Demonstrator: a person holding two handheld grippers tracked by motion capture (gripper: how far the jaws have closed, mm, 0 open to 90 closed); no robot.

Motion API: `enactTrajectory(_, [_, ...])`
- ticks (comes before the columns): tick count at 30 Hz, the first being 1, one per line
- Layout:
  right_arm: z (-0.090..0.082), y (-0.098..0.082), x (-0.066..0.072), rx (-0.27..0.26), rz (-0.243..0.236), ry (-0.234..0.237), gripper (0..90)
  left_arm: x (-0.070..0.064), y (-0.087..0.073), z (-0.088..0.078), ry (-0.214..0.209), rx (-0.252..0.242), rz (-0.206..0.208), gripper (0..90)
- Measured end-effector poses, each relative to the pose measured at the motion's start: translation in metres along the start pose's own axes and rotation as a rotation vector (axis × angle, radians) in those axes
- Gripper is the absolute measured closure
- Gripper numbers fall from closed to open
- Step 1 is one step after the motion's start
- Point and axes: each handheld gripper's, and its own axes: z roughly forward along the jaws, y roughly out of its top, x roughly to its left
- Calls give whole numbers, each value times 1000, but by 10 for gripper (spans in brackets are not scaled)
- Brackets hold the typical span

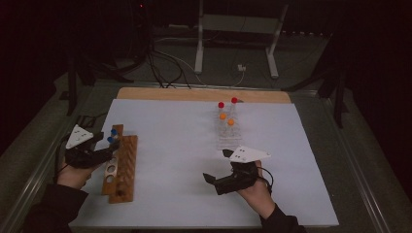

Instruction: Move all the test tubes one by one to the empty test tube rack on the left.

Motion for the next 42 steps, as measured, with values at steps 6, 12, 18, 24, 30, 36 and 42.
enactTrajectory(6, [-8, 7, -8, -37, 8, -12, 0, -20, 8, -13, -33, -18, 8, 85])
enactTrajectory(12, [-13, 13, -24, -50, 8, -34, 0, -46, 11, -17, -161, -53, 29, 26])
enactTrajectory(18, [-13, 12, -43, -50, 19, -99, 0, -71, 11, -17, -271, -67, 61, 24])
enactTrajectory(24, [-7, 8, -65, -32, 21, -190, 0, -92, 4, -10, -352, -63, 80, 24])
enactTrajectory(30, [10, 0, -91, 4, 69, -275, 61, -105, -2, -4, -389, -52, 93, 24])
enactTrajectory(36, [27, -7, -110, 37, 101, -312, 256, -109, -4, -3, -405, -49, 103, 24])
enactTrajectory(42, [41, -8, -121, 53, 125, -305, 445, -110, -4, -2, -415, -43, 102, 24])
